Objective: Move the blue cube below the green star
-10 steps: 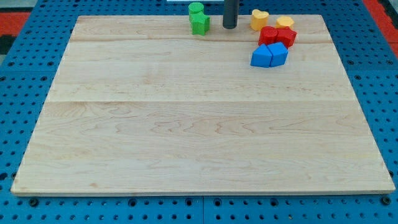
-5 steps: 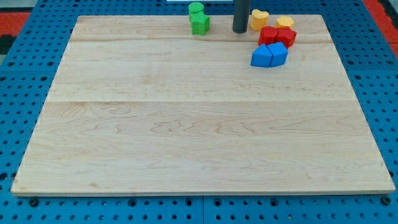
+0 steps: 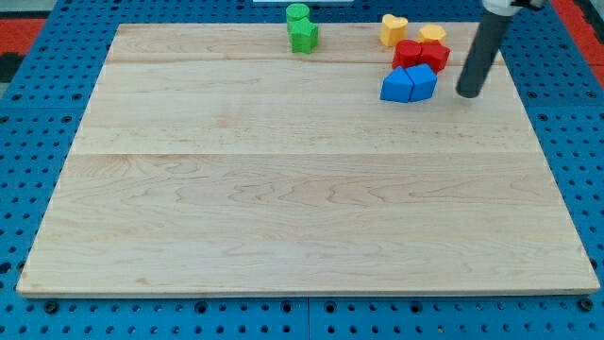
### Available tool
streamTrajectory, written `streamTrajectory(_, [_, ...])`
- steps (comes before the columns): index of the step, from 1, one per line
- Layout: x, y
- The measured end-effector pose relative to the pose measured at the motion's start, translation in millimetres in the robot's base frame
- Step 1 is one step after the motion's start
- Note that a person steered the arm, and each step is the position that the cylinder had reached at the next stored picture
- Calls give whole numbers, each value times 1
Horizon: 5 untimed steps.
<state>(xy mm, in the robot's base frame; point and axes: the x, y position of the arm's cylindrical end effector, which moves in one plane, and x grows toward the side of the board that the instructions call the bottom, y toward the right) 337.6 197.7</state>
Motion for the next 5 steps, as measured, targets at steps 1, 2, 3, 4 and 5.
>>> streamTrajectory(1, [-14,-45])
streamTrajectory(2, [-32,-47])
streamTrajectory(3, [-43,-123])
streamTrajectory(4, [-43,-188])
streamTrajectory(5, [-43,-182])
